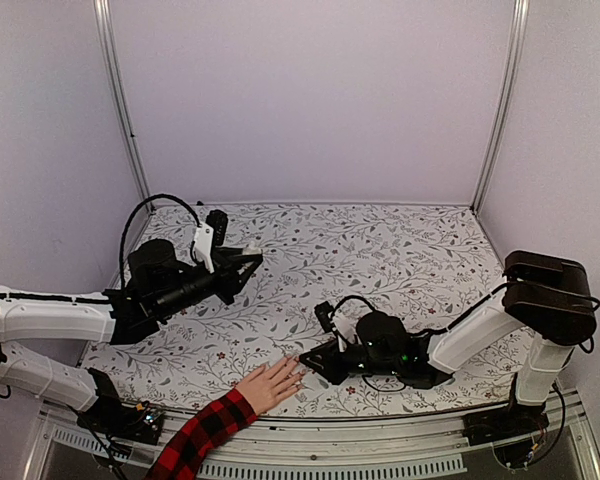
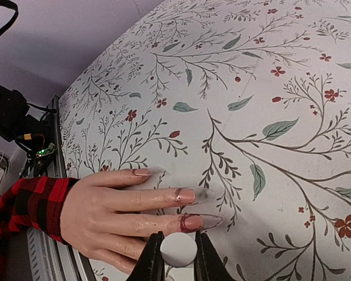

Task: Paint the nails
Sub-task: Paint the nail polish on the nail.

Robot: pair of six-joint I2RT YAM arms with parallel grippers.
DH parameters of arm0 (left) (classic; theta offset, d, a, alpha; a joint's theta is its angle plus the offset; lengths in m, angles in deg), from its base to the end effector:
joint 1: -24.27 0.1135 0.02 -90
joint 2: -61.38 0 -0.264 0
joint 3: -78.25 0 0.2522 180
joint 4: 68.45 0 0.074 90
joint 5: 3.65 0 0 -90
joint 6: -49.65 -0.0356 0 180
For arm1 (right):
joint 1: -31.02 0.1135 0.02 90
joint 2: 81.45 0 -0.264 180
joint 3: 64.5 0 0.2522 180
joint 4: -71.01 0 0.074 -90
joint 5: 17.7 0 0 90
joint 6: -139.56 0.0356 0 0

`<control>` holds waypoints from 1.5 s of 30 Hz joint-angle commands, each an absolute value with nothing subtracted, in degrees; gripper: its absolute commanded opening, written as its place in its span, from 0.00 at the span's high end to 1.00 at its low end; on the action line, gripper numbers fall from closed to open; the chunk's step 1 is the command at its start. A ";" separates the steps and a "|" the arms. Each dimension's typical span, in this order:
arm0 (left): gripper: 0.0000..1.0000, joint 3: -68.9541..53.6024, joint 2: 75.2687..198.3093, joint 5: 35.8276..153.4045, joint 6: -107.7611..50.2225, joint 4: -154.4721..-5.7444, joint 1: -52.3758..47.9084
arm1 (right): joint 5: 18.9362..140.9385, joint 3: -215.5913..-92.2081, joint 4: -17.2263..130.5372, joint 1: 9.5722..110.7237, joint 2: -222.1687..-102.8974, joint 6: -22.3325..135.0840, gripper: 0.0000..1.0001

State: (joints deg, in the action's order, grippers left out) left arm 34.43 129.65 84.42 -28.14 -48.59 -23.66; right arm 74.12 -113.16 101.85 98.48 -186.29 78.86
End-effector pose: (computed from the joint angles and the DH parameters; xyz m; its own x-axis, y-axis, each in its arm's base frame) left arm 0.1758 -0.1930 0.2456 -0.2046 -0.0888 -0.9748 0.6918 0.6914 -0.2082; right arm 0.1243 0.3025 0.1123 -0.6002 -0.1702 -0.7815 -0.7344 0.5045 0.4541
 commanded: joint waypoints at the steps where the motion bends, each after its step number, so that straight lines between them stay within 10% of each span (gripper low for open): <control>1: 1.00 33.19 129.49 84.68 -28.75 -46.57 -23.28 | 73.35 -114.21 101.12 98.74 -187.36 78.40 1.00; 45: 1.00 32.87 129.70 84.77 -28.78 -46.88 -23.29 | 68.10 -111.50 99.49 98.62 -185.12 79.81 1.00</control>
